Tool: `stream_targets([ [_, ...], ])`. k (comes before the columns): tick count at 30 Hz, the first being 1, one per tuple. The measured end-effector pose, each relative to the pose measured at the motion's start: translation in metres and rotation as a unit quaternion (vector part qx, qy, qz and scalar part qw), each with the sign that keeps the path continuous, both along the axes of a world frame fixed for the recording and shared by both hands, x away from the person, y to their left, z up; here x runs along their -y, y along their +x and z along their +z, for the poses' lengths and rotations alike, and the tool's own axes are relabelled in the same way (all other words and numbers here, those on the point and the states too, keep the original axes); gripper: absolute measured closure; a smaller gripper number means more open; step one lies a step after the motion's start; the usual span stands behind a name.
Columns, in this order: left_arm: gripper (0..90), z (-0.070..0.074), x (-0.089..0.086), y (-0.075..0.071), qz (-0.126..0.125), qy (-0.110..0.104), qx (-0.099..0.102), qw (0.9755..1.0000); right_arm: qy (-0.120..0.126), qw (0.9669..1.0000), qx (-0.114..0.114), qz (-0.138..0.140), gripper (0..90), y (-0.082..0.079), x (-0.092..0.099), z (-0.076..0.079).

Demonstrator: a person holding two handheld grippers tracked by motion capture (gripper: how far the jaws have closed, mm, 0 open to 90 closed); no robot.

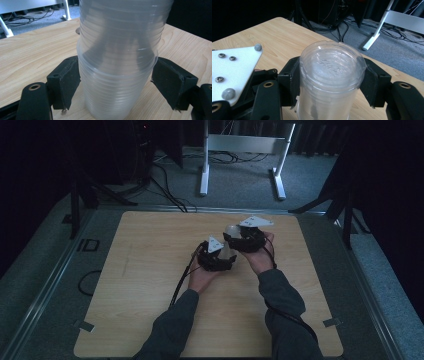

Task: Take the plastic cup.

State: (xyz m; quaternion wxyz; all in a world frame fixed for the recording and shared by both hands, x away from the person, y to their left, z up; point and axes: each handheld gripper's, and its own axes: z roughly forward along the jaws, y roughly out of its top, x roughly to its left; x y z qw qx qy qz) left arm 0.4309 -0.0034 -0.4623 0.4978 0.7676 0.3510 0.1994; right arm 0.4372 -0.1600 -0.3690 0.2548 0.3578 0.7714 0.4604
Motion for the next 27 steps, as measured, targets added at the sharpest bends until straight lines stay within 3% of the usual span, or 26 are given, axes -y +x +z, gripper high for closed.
stream_targets([
  [14, 23.6, 0.0016, 0.0014, -0.0018, 0.004, 0.009, 0.011, 0.9999, 0.004, 1.0000, -0.005, 0.002, 39.2, 0.0009, 0.0020, 0.0048],
  [27, 19.3, 0.0022, 0.0067, 0.0011, 0.006, -0.001, 0.013, 0.9999, 0.015, 0.9998, -0.014, 0.003, 39.3, 0.0015, 0.0031, 0.0050],
])
